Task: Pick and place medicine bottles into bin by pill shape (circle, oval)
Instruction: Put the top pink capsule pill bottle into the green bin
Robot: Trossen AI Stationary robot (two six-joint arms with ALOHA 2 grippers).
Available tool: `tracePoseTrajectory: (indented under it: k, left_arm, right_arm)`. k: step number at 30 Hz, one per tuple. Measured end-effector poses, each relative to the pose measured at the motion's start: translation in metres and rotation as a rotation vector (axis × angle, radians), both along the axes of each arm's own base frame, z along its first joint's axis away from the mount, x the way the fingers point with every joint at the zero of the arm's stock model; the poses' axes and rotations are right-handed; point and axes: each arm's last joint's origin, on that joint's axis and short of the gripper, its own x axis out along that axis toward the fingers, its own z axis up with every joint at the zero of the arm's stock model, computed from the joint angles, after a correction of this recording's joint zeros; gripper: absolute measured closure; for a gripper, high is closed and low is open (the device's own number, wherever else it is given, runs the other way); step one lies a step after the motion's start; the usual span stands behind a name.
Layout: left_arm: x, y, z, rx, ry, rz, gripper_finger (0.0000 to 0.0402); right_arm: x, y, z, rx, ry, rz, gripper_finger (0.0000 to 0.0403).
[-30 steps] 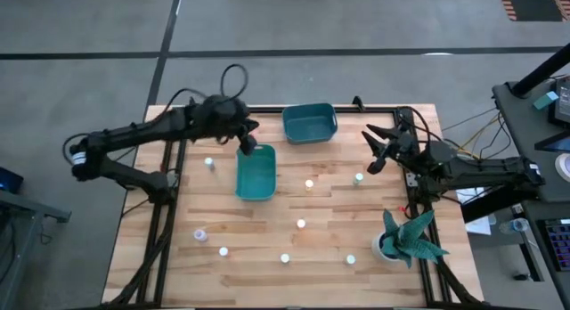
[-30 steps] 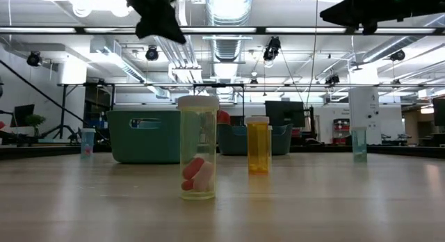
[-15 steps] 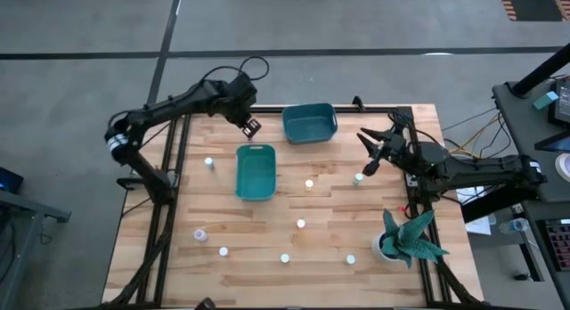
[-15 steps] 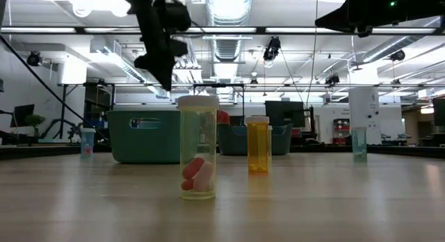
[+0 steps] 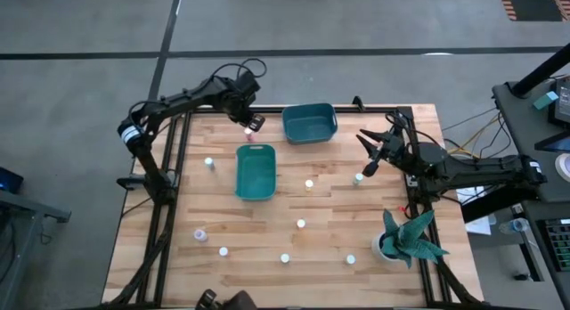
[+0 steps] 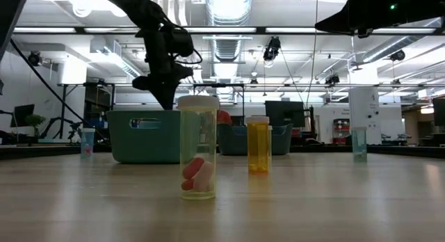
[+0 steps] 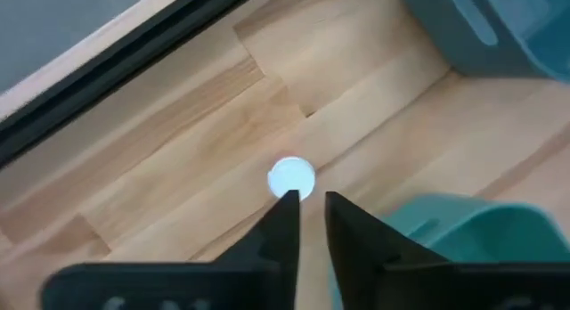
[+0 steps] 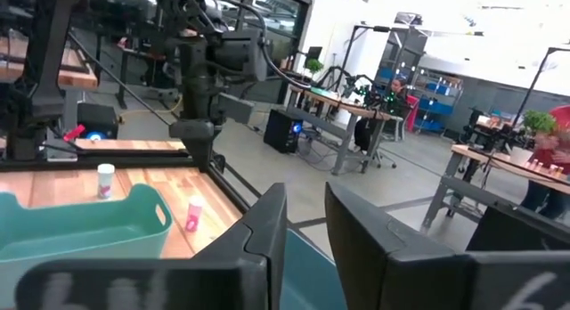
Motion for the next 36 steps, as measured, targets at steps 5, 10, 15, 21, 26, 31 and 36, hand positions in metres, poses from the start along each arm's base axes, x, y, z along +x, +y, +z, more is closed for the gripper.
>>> tracePoseTrajectory:
  k: [5,10,15,21,26,31,36]
  left_arm:
    - [0.004,0.004,-0.006,0.002,-0.007,0.094,0.0280]
    - [0.004,0.006,-0.012,0.026,0.035,0.138,0.0229]
    - [0.006,0.008,-0.019,0.018,0.051,0.139,0.0215]
    - [0.006,0.004,-0.035,-0.003,0.082,0.138,0.0214]
    - [0.005,0.003,-0.043,-0.009,0.079,0.161,0.0214]
    - [0.007,0.001,-0.045,-0.010,0.072,0.168,0.0214]
    - [0.008,-0.001,-0.051,-0.005,0.060,0.167,0.0214]
  right_arm:
    - [0.000,0.000,0.000,-0.011,0.008,-0.001,0.0334]
    - [0.000,0.000,0.000,-0.016,0.012,-0.001,0.0329]
    - [0.000,0.000,0.000,-0.016,0.013,-0.001,0.0331]
    - [0.000,0.000,0.000,-0.016,0.014,-0.001,0.0337]
    - [0.000,0.000,-0.001,-0.016,0.014,-0.001,0.0337]
    - [0.000,0.000,-0.001,-0.016,0.014,-0.001,0.0337]
    - [0.000,0.000,-0.001,-0.017,0.015,-0.001,0.0337]
